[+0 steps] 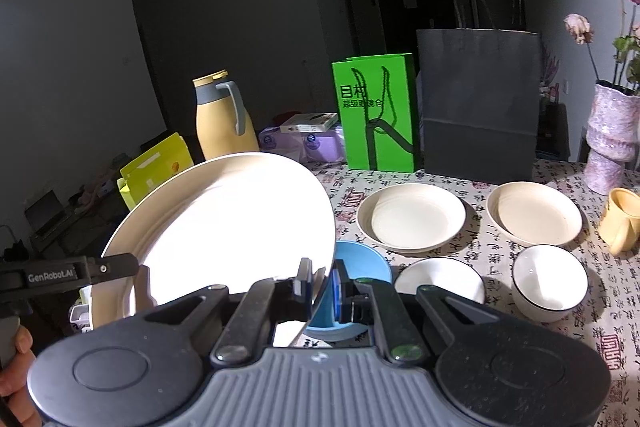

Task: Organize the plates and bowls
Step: 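Carry the held cream plate toward the blue bowl and white bowls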

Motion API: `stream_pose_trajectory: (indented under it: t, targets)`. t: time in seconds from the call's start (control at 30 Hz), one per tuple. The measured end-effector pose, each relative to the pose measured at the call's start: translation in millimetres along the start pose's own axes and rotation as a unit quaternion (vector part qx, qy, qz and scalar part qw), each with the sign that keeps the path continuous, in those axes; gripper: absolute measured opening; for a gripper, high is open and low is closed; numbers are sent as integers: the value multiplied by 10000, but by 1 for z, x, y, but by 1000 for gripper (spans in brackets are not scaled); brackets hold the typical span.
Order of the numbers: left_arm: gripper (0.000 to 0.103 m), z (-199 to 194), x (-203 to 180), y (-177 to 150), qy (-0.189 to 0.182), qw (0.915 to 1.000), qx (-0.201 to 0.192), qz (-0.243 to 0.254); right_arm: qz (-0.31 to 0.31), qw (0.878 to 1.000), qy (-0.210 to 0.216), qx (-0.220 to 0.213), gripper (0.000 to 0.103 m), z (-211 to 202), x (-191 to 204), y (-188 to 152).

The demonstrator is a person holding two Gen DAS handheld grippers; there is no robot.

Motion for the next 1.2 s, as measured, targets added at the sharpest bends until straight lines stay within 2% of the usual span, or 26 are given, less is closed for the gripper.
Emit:
stream_pose_trajectory:
  t: [0.7, 1.2]
  targets:
    - [12, 18, -49, -41, -463, 9979, 308, 323, 353, 9985, -426, -17, 10, -30, -59, -37]
    - [12, 33, -73, -72, -593, 9954, 541, 523, 586, 9966, -580, -32, 10, -38, -94, -70]
Point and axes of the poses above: each gripper's, at about its wrist camera, not at the fingertips, and z roughly the way its jaws point, x to its left, y to its top, the point moved 5 cm from there along z, roughly the way its jaws point, and after that the axes turned 12 degrees about -y, right-handed, at the moved point
